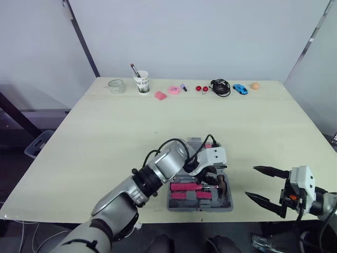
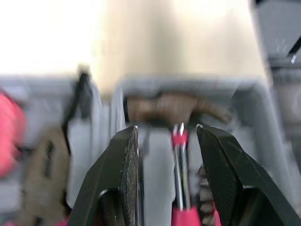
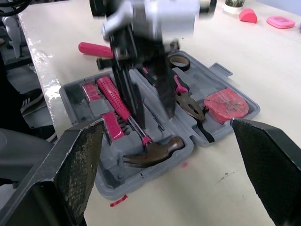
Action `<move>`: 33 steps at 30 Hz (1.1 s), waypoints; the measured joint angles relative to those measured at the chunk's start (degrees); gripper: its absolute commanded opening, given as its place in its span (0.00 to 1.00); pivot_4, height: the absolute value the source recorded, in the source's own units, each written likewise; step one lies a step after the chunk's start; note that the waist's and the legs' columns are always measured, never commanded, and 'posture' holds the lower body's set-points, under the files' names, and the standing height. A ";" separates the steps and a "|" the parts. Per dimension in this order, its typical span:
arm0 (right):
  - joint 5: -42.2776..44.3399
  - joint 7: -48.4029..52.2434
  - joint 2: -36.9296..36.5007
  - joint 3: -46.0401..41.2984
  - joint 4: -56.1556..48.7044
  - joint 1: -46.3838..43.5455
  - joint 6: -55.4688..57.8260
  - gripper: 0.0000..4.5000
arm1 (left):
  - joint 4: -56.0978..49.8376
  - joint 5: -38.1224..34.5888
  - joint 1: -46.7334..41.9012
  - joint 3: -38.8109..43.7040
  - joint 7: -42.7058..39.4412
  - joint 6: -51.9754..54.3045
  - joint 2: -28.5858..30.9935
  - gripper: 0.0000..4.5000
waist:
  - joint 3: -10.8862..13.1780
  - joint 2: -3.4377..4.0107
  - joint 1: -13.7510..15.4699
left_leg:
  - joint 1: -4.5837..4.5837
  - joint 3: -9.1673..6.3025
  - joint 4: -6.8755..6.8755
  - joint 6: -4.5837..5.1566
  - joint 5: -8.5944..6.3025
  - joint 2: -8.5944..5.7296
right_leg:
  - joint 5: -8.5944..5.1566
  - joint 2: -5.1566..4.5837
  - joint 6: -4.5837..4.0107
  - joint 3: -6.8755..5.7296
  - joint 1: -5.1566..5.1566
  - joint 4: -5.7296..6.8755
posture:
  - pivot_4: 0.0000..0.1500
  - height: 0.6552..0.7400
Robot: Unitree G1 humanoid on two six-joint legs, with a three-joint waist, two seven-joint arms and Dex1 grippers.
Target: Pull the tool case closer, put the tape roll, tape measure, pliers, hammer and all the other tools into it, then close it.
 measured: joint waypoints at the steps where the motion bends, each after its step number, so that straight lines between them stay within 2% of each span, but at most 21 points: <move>1: 0.01 0.00 0.06 0.05 0.00 -0.06 0.00 1.00 | -1.02 -1.38 0.96 1.78 -0.32 -1.26 0.31 0.47 | 0.00 0.00 0.00 | 0.00 0.00 0.00 0.00 0.00 0.00 | 0.00 0.00 0.00 0.00 0.00 0.00 | 1.00 1.00; 9: -0.01 0.12 0.41 1.36 0.32 -1.45 0.01 1.00 | -4.39 -7.65 11.05 11.87 -2.45 -13.86 5.17 0.47 | -0.03 0.05 0.06 | 0.02 0.04 0.03 0.00 0.00 0.01 | 0.01 -0.01 0.01 0.03 0.01 0.02 | 1.00 1.00; 14: 0.00 0.60 0.40 1.72 1.15 -2.95 0.04 1.00 | -5.01 -12.86 16.12 16.47 -7.40 -14.94 10.21 0.47 | -0.03 0.06 -0.02 | 0.03 0.03 0.02 0.00 0.00 0.02 | 0.01 0.00 0.02 0.01 0.00 0.03 | 1.00 1.00; 17: 0.01 1.21 0.40 2.15 1.31 -4.03 0.08 1.00 | -4.43 -13.41 18.35 17.24 -9.85 -20.52 11.38 0.47 | -0.03 0.06 0.08 | 0.03 0.06 0.03 0.00 0.00 0.01 | 0.01 0.00 0.01 0.02 0.01 0.02 | 1.00 1.00; 19: 0.00 1.49 0.39 2.18 1.50 -4.56 0.08 1.00 | -2.79 -13.35 19.09 17.24 -11.23 -23.54 11.84 0.35 | -0.03 0.06 0.10 | 0.03 0.06 0.03 0.00 0.00 0.01 | 0.01 0.00 0.01 0.02 0.02 0.03 | 1.00 1.00; 21: -0.01 1.62 0.39 2.18 1.84 -4.84 0.08 1.00 | -1.39 -13.10 19.39 17.25 -11.88 -25.33 11.89 0.15 | -0.03 0.06 0.06 | 0.03 0.06 0.03 0.00 0.00 0.01 | 0.01 0.00 0.02 0.02 0.02 0.03 | 1.00 1.00; 23: -0.02 1.78 0.39 2.21 2.57 -5.21 0.08 1.00 | 0.37 -12.90 19.43 17.22 -12.26 -27.02 11.65 0.03 | -0.03 0.06 0.03 | 0.03 0.06 0.03 0.00 0.00 0.01 | 0.03 0.00 0.04 0.02 0.02 0.03 | 1.00 1.00; 33: -0.08 2.29 0.38 2.76 3.27 -6.67 0.09 1.00 | 10.81 -8.25 18.59 15.94 -11.81 -33.75 8.03 0.01 | -0.03 0.06 0.04 | 0.02 0.06 0.03 0.00 0.00 0.01 | 0.07 0.00 0.11 0.01 0.01 0.03 | 1.00 1.00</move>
